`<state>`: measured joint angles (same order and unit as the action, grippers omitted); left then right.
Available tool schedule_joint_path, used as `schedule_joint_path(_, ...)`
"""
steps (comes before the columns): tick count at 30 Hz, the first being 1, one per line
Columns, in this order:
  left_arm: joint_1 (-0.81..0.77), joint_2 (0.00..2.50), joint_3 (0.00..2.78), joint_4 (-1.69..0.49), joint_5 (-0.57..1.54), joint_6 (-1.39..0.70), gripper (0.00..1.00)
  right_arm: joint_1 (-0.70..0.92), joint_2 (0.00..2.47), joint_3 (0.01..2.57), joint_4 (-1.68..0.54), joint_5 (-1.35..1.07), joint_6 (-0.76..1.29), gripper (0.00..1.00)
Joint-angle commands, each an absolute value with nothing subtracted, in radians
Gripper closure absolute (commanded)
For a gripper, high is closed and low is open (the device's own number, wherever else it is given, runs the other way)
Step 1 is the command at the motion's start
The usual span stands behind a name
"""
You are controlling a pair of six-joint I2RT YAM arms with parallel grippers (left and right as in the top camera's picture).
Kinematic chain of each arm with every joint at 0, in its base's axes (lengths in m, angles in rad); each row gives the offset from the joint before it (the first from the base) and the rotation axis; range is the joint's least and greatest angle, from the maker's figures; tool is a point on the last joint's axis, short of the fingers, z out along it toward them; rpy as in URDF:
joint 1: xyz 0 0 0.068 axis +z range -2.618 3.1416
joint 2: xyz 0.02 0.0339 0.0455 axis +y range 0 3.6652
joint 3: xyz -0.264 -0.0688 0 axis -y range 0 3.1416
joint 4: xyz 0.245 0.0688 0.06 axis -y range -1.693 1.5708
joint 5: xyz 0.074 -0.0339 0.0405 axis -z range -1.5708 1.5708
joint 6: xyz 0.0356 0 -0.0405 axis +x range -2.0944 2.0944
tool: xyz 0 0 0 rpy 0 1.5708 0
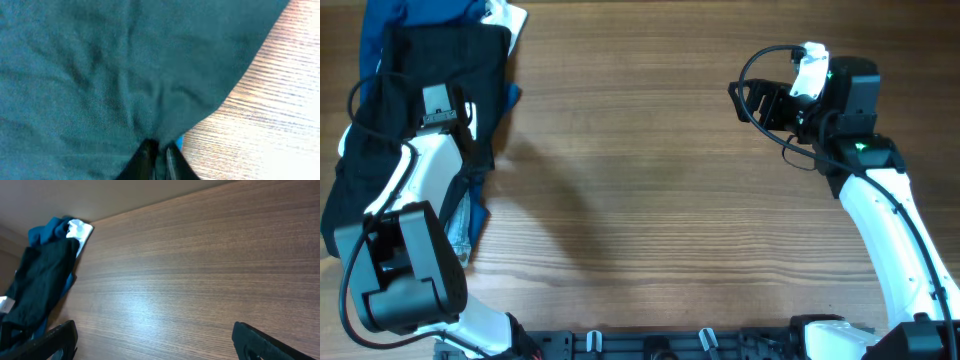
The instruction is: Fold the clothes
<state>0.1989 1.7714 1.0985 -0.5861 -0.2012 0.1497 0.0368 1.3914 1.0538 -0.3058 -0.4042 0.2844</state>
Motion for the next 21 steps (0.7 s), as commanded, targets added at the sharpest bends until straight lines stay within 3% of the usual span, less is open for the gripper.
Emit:
schedule_joint_path(1, 0.197, 1.747, 1.134, -0.599, -0.2, 0.123, 0.96, 0.036, 1.401, 1.073, -0.295, -0.426, 0.291, 0.0)
schedule_joint_path(6, 0.127, 1.621, 1.263, -0.684, -0.1, 0.044, 0.96, 0.036, 1.401, 1.073, -0.26, -0.427, 0.322, 0.01)
schedule_joint_path(10, 0.028, 1.532, 1.304, -0.687, -0.082, 0.005, 0.96, 0.035, 1.401, 1.074, -0.245, -0.426, 0.321, 0.07)
schedule_joint_path(13, -0.068, 1.515, 1.305, -0.653, 0.062, -0.013, 0.96, 0.022, 1.398, 1.074, -0.214, -0.428, 0.322, 0.09)
schedule_joint_path(16, -0.128, 1.522, 1.304, -0.654, -0.002, -0.016, 0.96, 0.018, 1.392, 1.074, -0.221, -0.44, 0.319, 0.09)
schedule_joint_path(17, -0.129, 1.522, 1.304, -0.672, -0.054, -0.015, 0.92, 0.018, 1.392, 1.074, -0.229, -0.447, 0.316, 0.09)
schedule_joint_path(20, -0.109, 1.522, 1.304, -0.718, -0.184, 0.008, 0.48, 0.018, 1.392, 1.074, -0.256, -0.446, 0.315, 0.07)
schedule_joint_path(21, -0.095, 1.524, 1.302, -0.734, -0.203, 0.034, 0.4, 0.018, 1.392, 1.074, -0.26, -0.446, 0.315, 0.05)
